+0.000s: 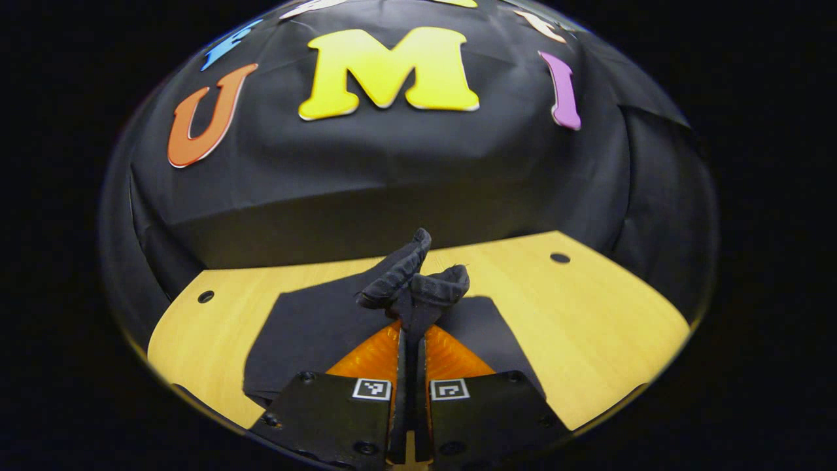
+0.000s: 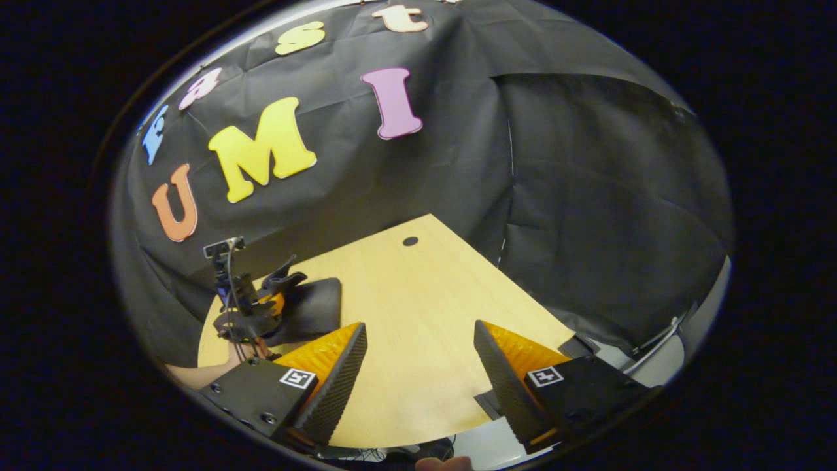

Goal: Grasp the waist and the cuffs of the jeans and fold them to make the two legs overlap; first hold the waist and fold one-third of the jeans toward the cuffs, then hold the cuffs and fold the remaining one-third in the same direction to finish folding.

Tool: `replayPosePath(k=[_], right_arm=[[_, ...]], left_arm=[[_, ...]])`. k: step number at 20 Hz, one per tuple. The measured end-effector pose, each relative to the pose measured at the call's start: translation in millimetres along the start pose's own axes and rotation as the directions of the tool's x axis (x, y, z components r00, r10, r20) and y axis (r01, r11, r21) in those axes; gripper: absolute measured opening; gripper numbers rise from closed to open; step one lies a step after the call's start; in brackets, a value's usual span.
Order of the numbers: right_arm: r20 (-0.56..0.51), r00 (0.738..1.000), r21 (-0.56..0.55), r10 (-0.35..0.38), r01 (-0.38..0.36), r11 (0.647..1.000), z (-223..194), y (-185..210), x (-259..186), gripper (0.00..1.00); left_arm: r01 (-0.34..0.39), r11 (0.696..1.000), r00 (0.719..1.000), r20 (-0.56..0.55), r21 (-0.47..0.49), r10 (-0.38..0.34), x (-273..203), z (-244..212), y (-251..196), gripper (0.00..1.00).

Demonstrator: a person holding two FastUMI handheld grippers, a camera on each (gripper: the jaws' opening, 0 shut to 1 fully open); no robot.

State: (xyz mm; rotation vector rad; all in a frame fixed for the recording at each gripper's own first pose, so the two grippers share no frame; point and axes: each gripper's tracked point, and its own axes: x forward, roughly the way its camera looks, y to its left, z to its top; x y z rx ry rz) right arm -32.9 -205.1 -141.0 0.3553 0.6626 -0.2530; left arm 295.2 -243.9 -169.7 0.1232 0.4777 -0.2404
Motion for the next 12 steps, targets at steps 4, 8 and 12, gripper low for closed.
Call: replayPosePath(k=[4,8,12], right_arm=[[-0.025,1.0,-0.047,0.013,-0.014,0.999,-3,5,14,1.0],[-0.026,0.998,-0.063,0.06,-0.061,0.996,3,28,24,0.98],[-0.006,0.994,-0.106,0.106,-0.106,0.989,11,54,30,1.0]], left_arm=[[-0.031,0.997,0.999,-0.04,-0.077,0.028,18,-26,0,0.11],[0.002,0.996,0.998,-0.059,-0.092,-0.007,14,-25,-11,0.3],[0.051,0.99,0.996,-0.059,-0.13,-0.059,-8,-13,-16,0.84]])
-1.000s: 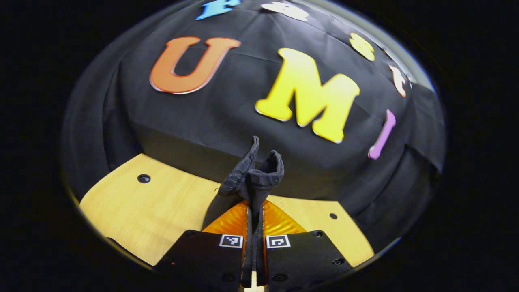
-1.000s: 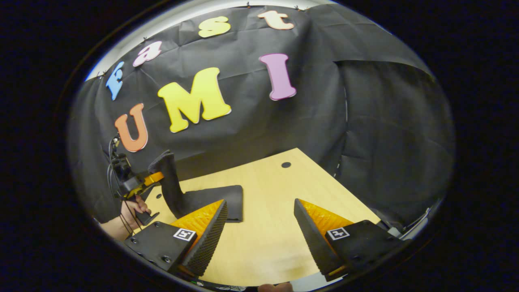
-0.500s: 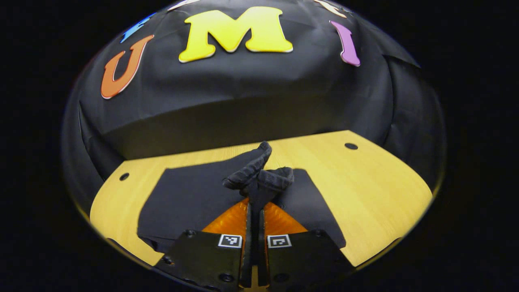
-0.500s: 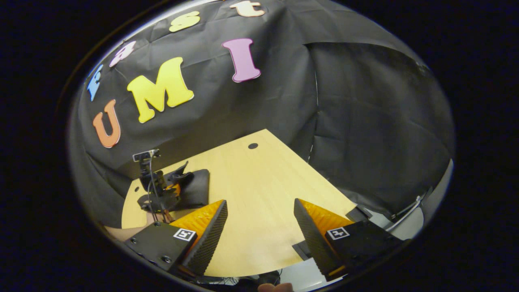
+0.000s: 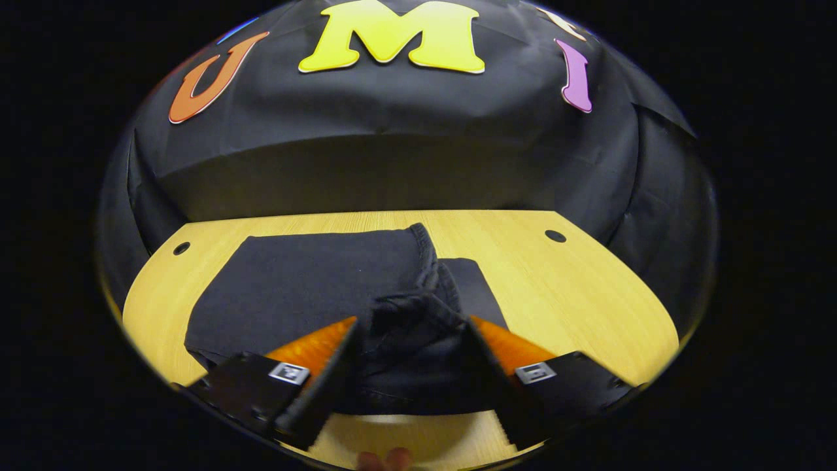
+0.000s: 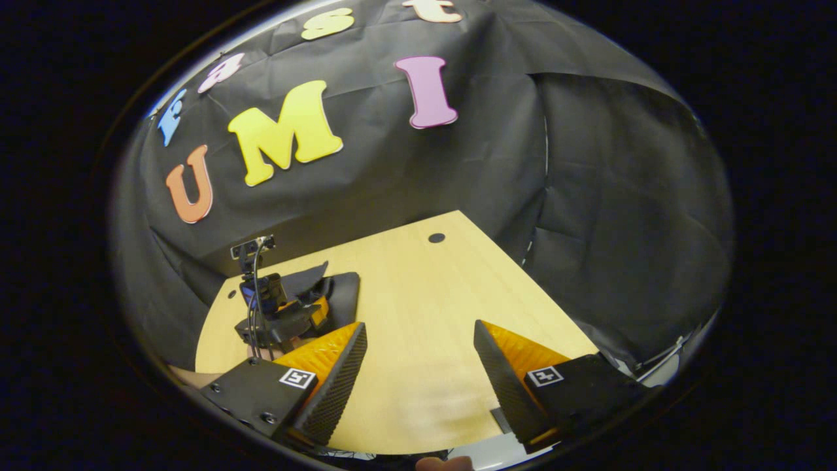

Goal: Grasp the waist and the cuffs of the jeans and fold them to make the two legs overlap; first hold the waist and fold one-third of the jeans toward the cuffs, then hold the cuffs and fold the remaining one-third in the same direction to finish folding.

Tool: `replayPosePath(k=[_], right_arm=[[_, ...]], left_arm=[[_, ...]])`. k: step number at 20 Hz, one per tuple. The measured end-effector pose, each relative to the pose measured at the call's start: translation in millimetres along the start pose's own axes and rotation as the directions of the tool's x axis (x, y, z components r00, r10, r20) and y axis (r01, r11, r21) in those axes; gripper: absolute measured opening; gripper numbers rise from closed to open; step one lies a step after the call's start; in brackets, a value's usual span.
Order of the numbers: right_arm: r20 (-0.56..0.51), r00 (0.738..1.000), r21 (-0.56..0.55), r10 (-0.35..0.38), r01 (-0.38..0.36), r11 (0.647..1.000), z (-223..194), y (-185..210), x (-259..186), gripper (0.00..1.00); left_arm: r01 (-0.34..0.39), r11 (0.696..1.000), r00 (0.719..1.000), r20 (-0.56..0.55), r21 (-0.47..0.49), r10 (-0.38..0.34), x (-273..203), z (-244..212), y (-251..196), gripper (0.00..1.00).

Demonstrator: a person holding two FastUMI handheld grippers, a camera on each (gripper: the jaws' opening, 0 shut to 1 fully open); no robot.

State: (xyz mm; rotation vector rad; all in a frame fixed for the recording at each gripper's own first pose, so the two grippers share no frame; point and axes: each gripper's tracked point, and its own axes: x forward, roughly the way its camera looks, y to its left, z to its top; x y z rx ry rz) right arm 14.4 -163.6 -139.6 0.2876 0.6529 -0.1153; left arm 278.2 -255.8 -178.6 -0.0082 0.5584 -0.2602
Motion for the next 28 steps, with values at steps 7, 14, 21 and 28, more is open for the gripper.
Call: replayPosePath(k=[7,14,21,28], right_arm=[[0.128,0.982,-0.119,0.137,-0.122,0.985,47,82,9,1.0],[0.387,0.884,-0.244,0.263,-0.177,0.954,132,183,-15,1.0],[0.566,0.782,-0.296,0.259,-0.101,0.95,148,221,-57,0.98],[0.549,0.8,-0.299,0.243,-0.083,0.951,116,220,-72,0.99]], left_arm=[[-0.012,1.0,0.977,0.213,-0.028,0.018,-102,108,53,0.99],[-0.066,0.995,0.878,0.47,-0.073,0.093,-254,239,132,0.96],[-0.136,0.983,0.819,0.545,-0.122,0.181,-341,251,169,0.98],[-0.152,0.979,0.825,0.528,-0.133,0.2,-363,212,171,0.98]])
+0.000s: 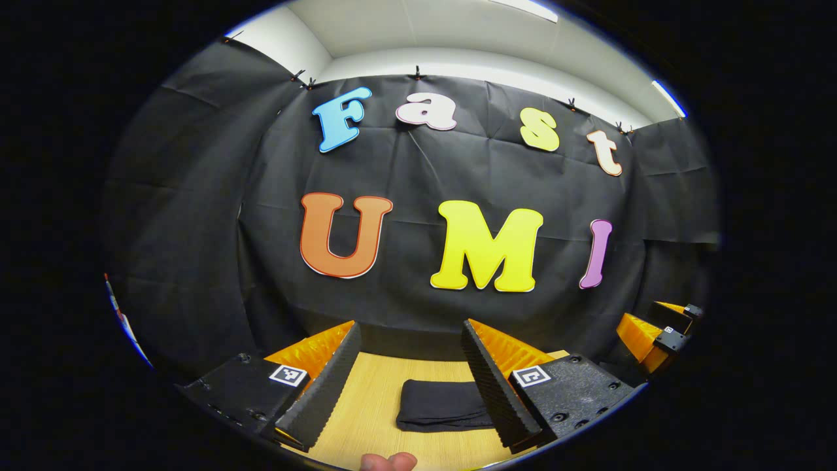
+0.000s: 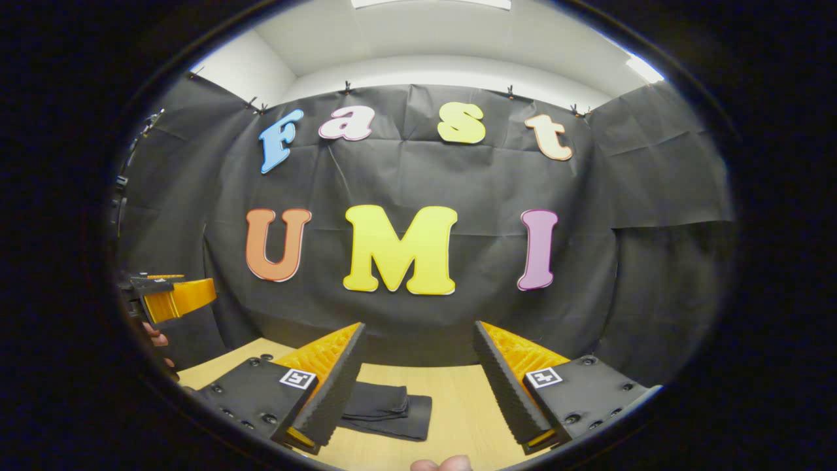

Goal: Grasp the waist and the cuffs of the jeans and fold them to make the two legs overlap; first hold the waist and fold one-third of the jeans toward the cuffs, then hold the cuffs and fold the remaining one-third in the same direction to finish folding.

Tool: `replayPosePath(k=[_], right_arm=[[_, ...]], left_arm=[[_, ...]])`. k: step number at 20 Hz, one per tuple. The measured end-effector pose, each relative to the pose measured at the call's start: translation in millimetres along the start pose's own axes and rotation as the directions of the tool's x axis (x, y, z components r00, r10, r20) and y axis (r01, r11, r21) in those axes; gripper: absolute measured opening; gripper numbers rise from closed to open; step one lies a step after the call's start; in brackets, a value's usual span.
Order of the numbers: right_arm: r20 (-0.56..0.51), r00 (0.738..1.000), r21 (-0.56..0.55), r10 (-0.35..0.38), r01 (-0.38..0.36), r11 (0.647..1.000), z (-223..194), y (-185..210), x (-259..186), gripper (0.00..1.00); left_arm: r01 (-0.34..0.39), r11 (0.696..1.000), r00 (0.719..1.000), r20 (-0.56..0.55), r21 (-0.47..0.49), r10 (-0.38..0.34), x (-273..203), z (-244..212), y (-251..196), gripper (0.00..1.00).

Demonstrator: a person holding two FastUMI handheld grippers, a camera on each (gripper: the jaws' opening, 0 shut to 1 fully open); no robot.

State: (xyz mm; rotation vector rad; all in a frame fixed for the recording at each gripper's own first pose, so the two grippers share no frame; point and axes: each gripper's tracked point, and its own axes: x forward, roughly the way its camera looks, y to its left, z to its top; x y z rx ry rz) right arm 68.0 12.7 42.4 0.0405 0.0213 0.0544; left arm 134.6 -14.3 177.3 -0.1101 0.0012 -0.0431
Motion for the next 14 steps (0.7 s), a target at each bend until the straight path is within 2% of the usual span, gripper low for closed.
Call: replayPosePath(k=[4,14], right_arm=[[-0.018,1.0,0.019,-0.005,0.005,1.0,-4,1,-2,1.0],[-0.026,1.0,0.013,-0.011,0.011,1.0,-6,0,8,1.0]], left_arm=[[0.025,0.999,1.0,-0.013,0.033,-0.025,-7,-13,-4,0.98],[0.04,0.999,0.999,-0.022,0.02,-0.04,2,-18,-9,0.98]])
